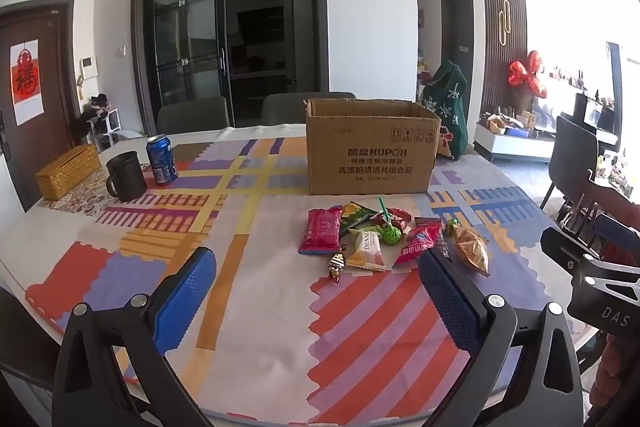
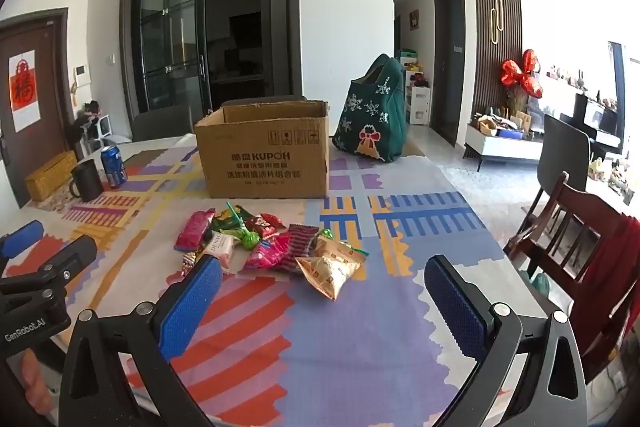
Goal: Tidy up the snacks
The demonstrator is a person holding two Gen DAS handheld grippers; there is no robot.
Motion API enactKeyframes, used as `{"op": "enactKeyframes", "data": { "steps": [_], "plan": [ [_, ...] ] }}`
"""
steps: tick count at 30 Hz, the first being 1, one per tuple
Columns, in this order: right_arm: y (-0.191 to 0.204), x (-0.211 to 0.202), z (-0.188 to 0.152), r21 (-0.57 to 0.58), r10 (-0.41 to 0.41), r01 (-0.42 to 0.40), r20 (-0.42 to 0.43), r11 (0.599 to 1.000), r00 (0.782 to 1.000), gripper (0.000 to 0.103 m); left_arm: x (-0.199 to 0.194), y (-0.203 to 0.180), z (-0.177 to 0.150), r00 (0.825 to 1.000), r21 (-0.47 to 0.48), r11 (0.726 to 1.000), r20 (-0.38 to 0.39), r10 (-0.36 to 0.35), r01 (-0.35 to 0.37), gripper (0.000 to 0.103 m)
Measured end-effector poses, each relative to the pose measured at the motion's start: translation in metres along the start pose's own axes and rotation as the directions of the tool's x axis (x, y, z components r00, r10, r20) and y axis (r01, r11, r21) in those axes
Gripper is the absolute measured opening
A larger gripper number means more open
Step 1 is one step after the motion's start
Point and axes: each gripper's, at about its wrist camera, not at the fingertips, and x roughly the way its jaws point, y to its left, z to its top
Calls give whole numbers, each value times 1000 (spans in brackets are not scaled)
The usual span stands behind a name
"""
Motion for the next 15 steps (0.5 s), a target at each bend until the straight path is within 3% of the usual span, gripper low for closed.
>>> {"op": "enactKeyframes", "data": {
  "steps": [15],
  "plan": [
    [0, -1, -3, 0, 0, 0, 4, 1000, 1000, 102, -1, -1, 0, 1000, 1, 1000, 2, -1, 1, 103]
  ]
}}
